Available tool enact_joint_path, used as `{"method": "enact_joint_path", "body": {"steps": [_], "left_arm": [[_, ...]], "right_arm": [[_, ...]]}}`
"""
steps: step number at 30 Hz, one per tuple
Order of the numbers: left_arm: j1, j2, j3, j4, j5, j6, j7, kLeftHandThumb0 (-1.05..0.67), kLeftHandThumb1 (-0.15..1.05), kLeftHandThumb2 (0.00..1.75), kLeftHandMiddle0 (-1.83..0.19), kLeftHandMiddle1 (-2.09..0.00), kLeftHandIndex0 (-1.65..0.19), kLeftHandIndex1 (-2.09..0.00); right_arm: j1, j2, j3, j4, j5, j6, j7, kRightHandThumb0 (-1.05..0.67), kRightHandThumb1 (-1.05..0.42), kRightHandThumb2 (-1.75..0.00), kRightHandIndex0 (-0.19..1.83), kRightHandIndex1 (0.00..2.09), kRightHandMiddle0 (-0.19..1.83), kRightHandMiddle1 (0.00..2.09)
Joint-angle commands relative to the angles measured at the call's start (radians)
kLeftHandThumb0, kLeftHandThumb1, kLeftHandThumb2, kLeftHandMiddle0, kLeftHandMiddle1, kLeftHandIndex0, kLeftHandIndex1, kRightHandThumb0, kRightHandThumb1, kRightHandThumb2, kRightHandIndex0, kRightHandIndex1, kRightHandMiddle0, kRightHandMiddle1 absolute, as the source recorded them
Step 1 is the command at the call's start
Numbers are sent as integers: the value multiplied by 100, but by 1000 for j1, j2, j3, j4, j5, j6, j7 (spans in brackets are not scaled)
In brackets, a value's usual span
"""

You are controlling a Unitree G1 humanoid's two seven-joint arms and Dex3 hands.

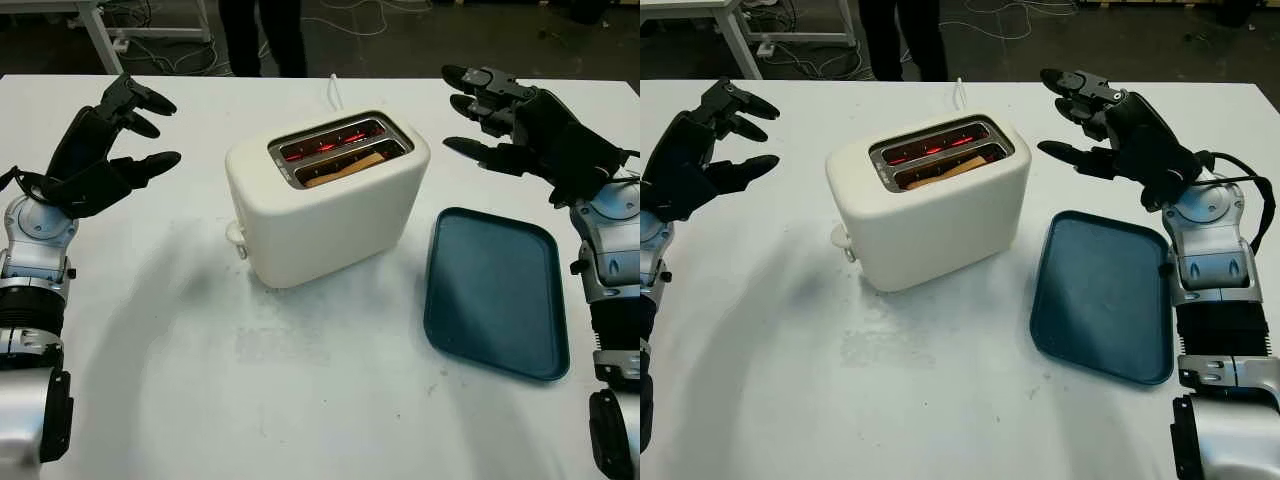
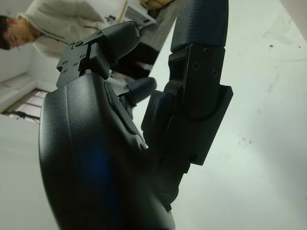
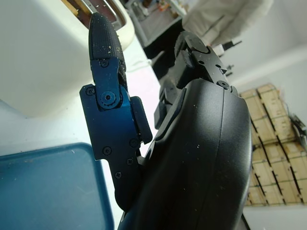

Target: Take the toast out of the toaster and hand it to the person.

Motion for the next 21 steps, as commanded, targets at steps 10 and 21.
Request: {"method": "enact_joint_path", "body": {"steps": [10, 21], "left_arm": [[17, 15, 5, -17, -3, -2, 1, -105, 92, 37, 0, -155, 0, -135], [21, 12, 6, -24, -12, -1, -7, -105, 92, 35, 0, -155, 0, -136]], "right_arm": [[7, 8, 3, -4, -3, 0, -10, -69, -92, -21, 24, 1, 26, 0], [9, 7, 0, -6, 1, 3, -11, -70, -92, -20, 23, 1, 26, 0]]}}
